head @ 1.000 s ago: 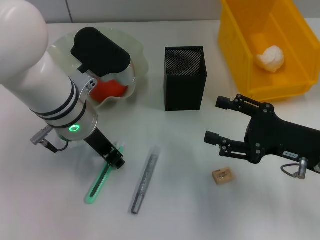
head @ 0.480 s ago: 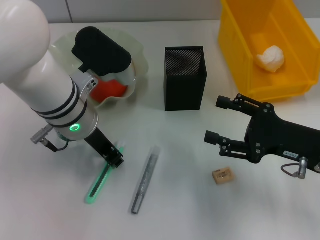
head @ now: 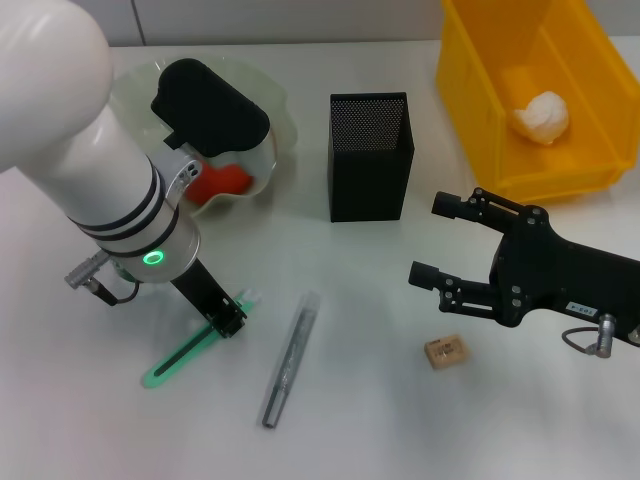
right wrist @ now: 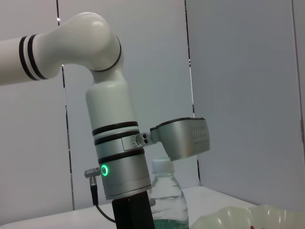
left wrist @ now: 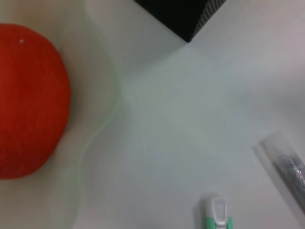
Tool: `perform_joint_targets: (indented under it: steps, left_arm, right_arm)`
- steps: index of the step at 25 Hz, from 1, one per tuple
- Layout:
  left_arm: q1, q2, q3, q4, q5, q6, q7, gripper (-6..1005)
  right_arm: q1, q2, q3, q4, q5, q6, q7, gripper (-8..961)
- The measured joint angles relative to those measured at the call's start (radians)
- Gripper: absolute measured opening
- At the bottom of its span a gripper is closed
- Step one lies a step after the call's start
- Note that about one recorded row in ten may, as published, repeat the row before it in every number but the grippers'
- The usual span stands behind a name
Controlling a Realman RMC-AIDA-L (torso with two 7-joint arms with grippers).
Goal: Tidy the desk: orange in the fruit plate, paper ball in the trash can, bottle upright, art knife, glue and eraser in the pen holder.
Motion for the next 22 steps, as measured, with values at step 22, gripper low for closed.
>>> perform_joint_targets:
  steps: [22]
  left_arm:
    - [-0.008, 0.0, 0.011, 0.044, -0.006, 0.012, -0.001, 182]
  right_arm:
    - [-0.009, -0.001, 0.018, 0.002, 0.0, -0.008, 0.001, 826]
